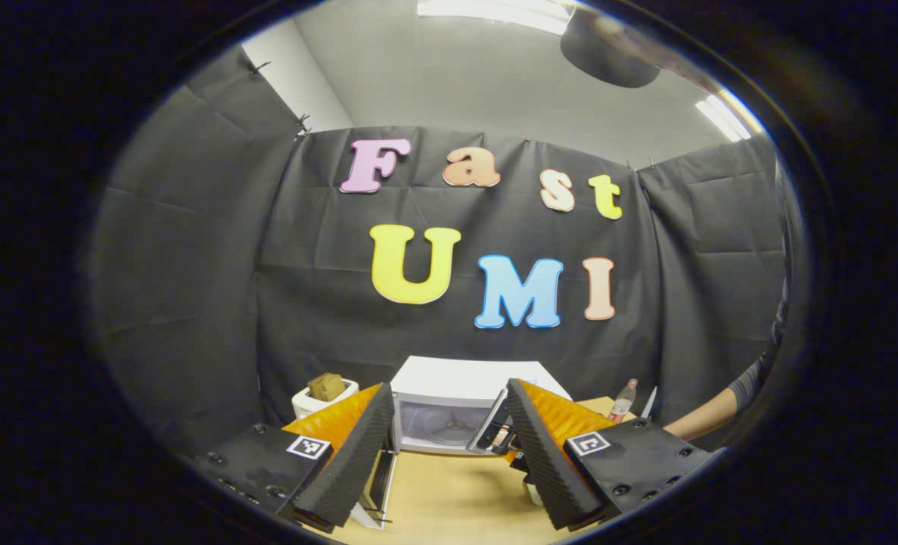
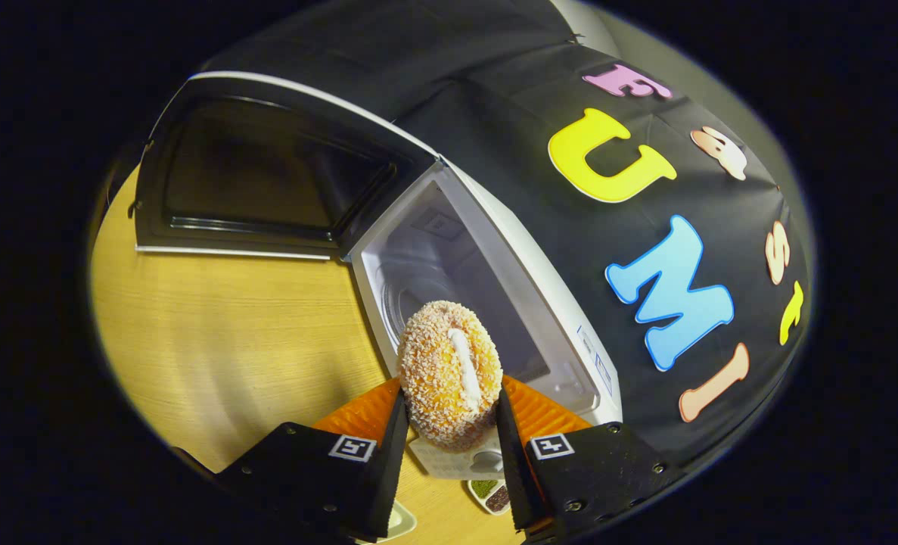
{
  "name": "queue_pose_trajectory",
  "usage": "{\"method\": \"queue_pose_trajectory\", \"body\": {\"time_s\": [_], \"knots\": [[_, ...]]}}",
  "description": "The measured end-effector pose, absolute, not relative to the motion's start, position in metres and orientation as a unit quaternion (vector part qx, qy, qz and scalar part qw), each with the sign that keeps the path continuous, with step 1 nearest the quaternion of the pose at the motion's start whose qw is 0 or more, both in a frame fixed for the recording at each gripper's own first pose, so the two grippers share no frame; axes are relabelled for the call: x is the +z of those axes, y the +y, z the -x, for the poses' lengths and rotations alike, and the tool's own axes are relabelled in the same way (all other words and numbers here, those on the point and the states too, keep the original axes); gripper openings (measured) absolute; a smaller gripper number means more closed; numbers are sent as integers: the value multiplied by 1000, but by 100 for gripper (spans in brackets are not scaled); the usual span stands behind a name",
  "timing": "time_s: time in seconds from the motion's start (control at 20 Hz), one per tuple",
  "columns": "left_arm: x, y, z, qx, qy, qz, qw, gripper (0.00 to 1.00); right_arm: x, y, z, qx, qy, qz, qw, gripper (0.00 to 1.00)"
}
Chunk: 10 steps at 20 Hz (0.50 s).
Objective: Open the microwave oven with the left hand, put the food in, and close the microwave oven.
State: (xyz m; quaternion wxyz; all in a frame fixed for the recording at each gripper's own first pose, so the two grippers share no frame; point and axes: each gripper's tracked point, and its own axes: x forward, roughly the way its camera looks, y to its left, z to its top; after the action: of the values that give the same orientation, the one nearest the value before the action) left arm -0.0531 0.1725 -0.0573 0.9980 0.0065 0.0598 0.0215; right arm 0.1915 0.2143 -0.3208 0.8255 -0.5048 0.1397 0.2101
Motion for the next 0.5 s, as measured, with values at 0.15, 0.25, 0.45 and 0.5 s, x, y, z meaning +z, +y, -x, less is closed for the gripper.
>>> {"method": "queue_pose_trajectory", "body": {"time_s": [0.15,0.25,0.45,0.5], "knots": [[-61,190,59,43,69,-7,997,98,-337,219,-222,197,126,553,800,59],[-64,200,63,55,72,-5,996,98,-344,222,-240,185,116,577,787,60],[-67,211,65,67,78,1,995,98,-373,231,-264,187,123,604,765,60],[-70,214,65,70,81,-2,994,98,-378,233,-266,186,124,610,760,60]]}}
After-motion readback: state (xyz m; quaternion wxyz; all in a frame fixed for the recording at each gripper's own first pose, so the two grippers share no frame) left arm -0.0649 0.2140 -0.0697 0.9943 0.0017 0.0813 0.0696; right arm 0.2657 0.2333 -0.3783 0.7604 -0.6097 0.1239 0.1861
